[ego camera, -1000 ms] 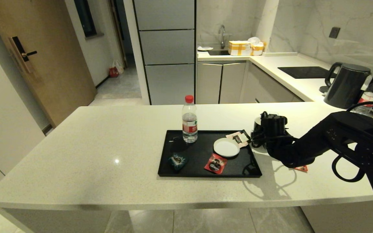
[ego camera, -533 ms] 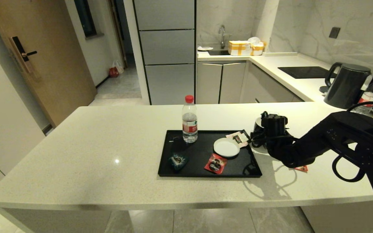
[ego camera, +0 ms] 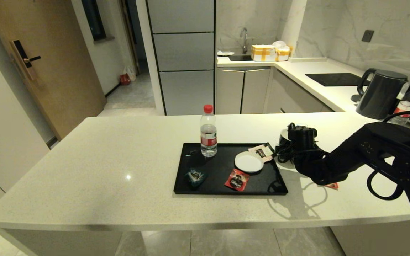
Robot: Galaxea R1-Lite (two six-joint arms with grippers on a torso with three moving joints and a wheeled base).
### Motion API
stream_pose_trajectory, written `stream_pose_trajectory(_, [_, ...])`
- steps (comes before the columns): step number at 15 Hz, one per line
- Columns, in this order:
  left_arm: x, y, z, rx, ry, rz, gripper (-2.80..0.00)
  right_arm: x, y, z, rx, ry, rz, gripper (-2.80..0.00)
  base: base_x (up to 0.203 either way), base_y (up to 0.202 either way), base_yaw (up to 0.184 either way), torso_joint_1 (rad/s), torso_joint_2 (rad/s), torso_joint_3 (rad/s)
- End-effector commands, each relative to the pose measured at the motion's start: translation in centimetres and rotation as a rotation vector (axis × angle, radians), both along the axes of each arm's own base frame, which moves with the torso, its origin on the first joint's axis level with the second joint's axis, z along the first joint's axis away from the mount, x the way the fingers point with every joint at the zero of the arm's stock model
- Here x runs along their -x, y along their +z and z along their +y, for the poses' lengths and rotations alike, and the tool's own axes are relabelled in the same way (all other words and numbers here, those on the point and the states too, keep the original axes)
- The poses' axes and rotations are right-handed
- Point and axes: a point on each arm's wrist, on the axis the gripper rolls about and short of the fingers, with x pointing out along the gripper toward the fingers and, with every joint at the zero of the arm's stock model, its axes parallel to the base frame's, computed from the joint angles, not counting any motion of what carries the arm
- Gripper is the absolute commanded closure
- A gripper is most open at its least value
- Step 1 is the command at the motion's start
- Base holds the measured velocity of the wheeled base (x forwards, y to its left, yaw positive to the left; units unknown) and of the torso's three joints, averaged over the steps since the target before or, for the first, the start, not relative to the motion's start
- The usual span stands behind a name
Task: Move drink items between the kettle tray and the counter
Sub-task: Place it on the right, then return the tea bag to its original position
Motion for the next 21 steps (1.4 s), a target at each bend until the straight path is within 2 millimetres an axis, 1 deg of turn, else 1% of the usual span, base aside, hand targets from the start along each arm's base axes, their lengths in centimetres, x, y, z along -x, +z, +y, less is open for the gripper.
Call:
stream_pose_trajectory(1, [0.0, 0.0, 0.0, 0.000, 0.000, -0.001, 0.00, 0.1, 0.6, 0.0, -0.002, -0.001, -0.014, -2.80, 0.000, 0.000, 0.000, 0.000, 0.00, 0.000])
stream_pose_trajectory(4, [0.0, 0.0, 0.0, 0.000, 0.000, -0.001, 0.00, 0.4, 1.2, 0.0, -0.003, -0.001, -0.019, -2.80, 0.000, 0.000, 0.000, 0.000, 0.00, 0.000])
stream_pose_trajectory(7, [0.0, 0.0, 0.0, 0.000, 0.000, -0.001, 0.00, 0.7, 1.1, 0.0, -0.002, 0.001, -0.012, -2.80, 0.000, 0.000, 0.000, 0.000, 0.00, 0.000])
stream_pose_trajectory(12, [0.0, 0.0, 0.0, 0.000, 0.000, -0.001, 0.00, 2.2, 2.3, 1.0, -0.007, 0.026, -0.012, -2.80, 0.000, 0.000, 0.000, 0.000, 0.00, 0.000])
stream_pose_trajectory(14, [0.0, 0.0, 0.0, 0.000, 0.000, -0.001, 0.00, 2.9, 3.3, 1.2, -0.010, 0.036, -0.025, -2.80, 0.000, 0.000, 0.000, 0.000, 0.00, 0.000])
stream_pose_trajectory(17, [0.0, 0.0, 0.0, 0.000, 0.000, -0.001, 0.00, 3.3, 4.6, 1.2, -0.016, 0.039, -0.048, -2.80, 0.000, 0.000, 0.000, 0.000, 0.00, 0.000])
stream_pose_trajectory(19, [0.0, 0.0, 0.0, 0.000, 0.000, -0.001, 0.00, 4.1, 6.5, 1.2, -0.025, 0.045, -0.086, -2.80, 0.000, 0.000, 0.000, 0.000, 0.00, 0.000])
stream_pose_trajectory(21, [0.0, 0.0, 0.0, 0.000, 0.000, -0.001, 0.00, 5.3, 8.8, 1.7, -0.038, 0.067, -0.132, -2.80, 0.000, 0.000, 0.000, 0.000, 0.00, 0.000])
